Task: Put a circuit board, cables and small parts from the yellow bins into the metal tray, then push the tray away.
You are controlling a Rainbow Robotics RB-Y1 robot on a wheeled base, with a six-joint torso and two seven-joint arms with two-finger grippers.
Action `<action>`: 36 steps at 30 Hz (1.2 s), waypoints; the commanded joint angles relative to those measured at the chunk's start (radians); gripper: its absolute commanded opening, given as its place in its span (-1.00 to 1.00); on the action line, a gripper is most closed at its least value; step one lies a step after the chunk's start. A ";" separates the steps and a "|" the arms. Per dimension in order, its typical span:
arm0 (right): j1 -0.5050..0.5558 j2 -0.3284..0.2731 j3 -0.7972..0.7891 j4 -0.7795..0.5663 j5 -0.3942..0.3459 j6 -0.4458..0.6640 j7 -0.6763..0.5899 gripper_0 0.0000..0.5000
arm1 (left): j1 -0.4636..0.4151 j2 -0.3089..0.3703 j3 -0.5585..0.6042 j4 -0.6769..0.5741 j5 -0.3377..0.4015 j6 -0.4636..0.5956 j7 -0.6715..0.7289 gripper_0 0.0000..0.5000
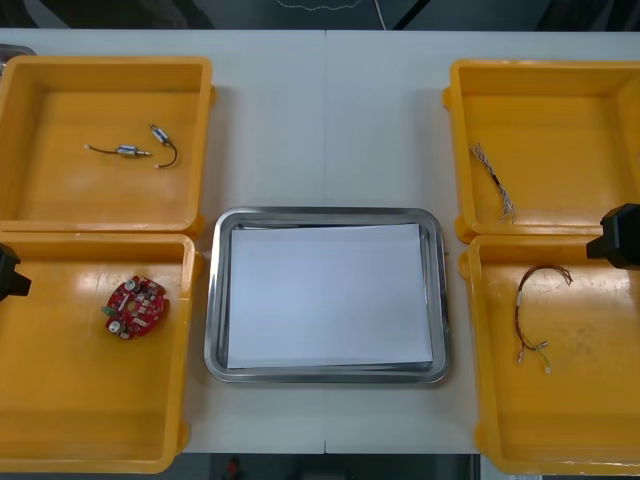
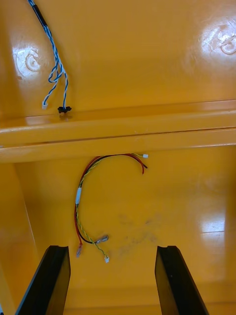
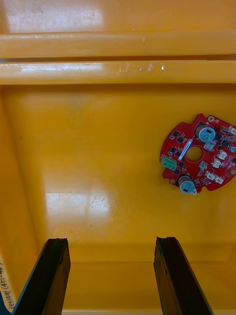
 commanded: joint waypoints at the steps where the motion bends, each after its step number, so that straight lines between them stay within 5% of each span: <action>1: 0.012 -0.038 -0.027 -0.007 -0.007 0.003 -0.009 1.00 | 0.014 0.044 0.029 -0.026 0.007 0.006 -0.085 1.00; 31: 0.012 -0.038 -0.027 -0.007 -0.007 0.003 -0.009 1.00 | 0.014 0.044 0.029 -0.026 0.007 0.006 -0.085 1.00; 36: 0.012 -0.038 -0.027 -0.007 -0.007 0.003 -0.009 1.00 | 0.028 0.001 0.007 -0.011 0.016 0.006 -0.085 1.00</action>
